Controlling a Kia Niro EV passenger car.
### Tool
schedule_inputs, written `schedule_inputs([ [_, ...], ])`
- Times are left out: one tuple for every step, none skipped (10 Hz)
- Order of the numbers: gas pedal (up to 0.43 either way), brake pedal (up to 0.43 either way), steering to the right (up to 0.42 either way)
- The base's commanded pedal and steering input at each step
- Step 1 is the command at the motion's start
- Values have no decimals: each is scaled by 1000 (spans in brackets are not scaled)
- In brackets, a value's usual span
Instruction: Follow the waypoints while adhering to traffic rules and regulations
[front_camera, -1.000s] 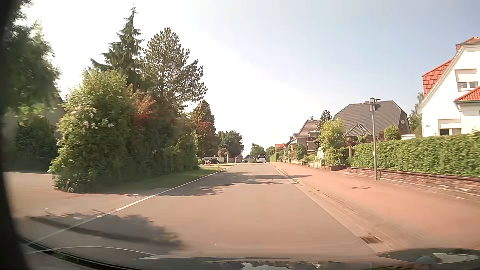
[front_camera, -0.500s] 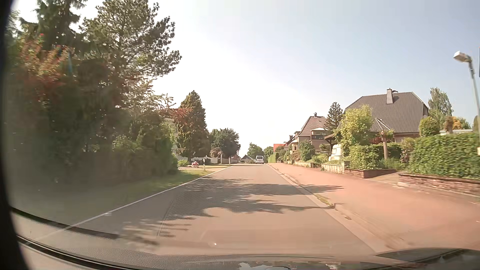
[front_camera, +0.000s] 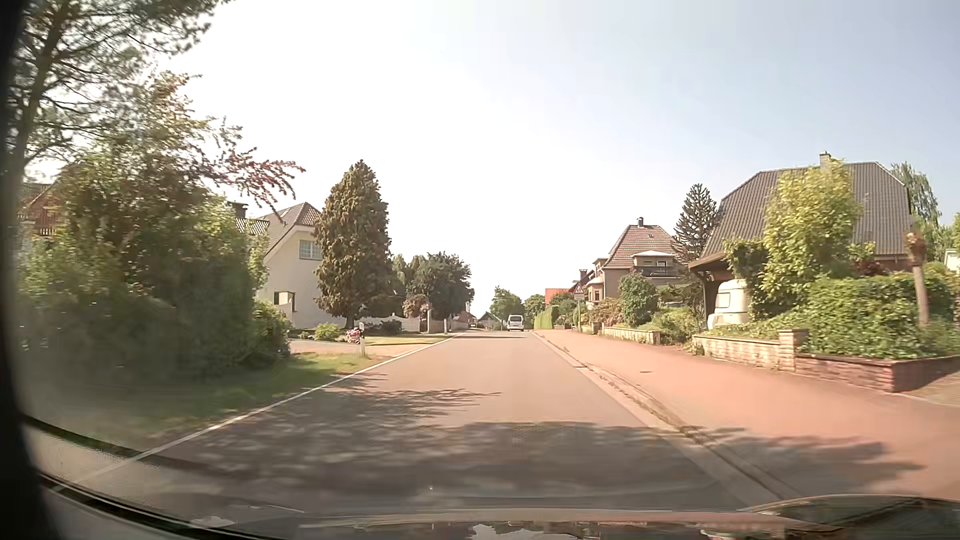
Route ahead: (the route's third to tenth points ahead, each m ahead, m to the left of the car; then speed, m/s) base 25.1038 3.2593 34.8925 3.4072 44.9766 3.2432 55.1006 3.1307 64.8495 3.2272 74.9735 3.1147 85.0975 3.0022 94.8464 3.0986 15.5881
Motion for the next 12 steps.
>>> schedule_inputs([
  [177,0,2],
  [177,0,1],
  [177,0,0],
  [177,0,0],
  [177,0,0],
  [177,0,0],
  [177,0,0],
  [177,0,0],
  [177,0,0],
  [177,0,0],
  [177,0,0],
  [177,0,1],
])
